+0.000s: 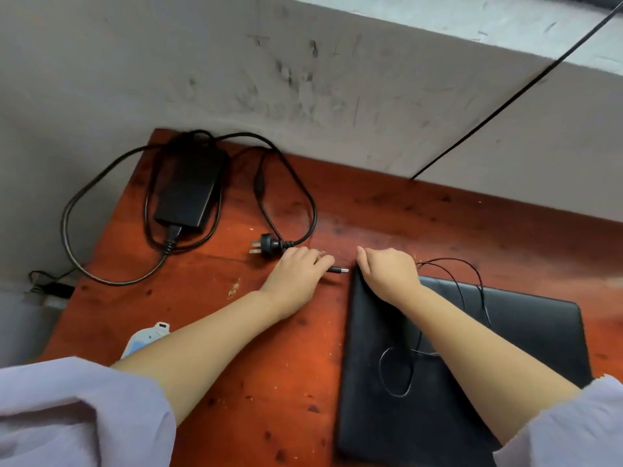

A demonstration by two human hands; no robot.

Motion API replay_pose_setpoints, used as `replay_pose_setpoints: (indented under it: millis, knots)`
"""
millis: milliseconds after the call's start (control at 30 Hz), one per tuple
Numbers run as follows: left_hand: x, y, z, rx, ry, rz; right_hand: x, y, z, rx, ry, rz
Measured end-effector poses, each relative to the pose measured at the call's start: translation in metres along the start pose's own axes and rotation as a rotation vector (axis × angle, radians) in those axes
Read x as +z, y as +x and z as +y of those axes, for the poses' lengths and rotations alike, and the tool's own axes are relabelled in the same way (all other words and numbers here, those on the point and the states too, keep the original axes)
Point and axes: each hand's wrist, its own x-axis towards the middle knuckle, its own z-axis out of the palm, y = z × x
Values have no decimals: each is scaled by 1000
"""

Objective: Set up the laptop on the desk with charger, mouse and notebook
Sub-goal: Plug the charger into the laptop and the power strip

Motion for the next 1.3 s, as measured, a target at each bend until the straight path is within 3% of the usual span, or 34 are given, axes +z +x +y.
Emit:
replay_pose_setpoints:
  millis: [200, 400, 1100, 1300]
  knots:
    - [-24, 1, 2, 121, -139, 103, -13, 1, 5, 13, 88, -2]
    - [-38, 8, 12, 124, -265, 156, -36, 2, 18, 50, 240, 18]
    - [-41, 17, 20, 130, -310, 123, -46, 6, 26, 72, 268, 68]
    - [-45, 22, 27, 253, -180, 161, -40, 7, 20, 90, 209, 81]
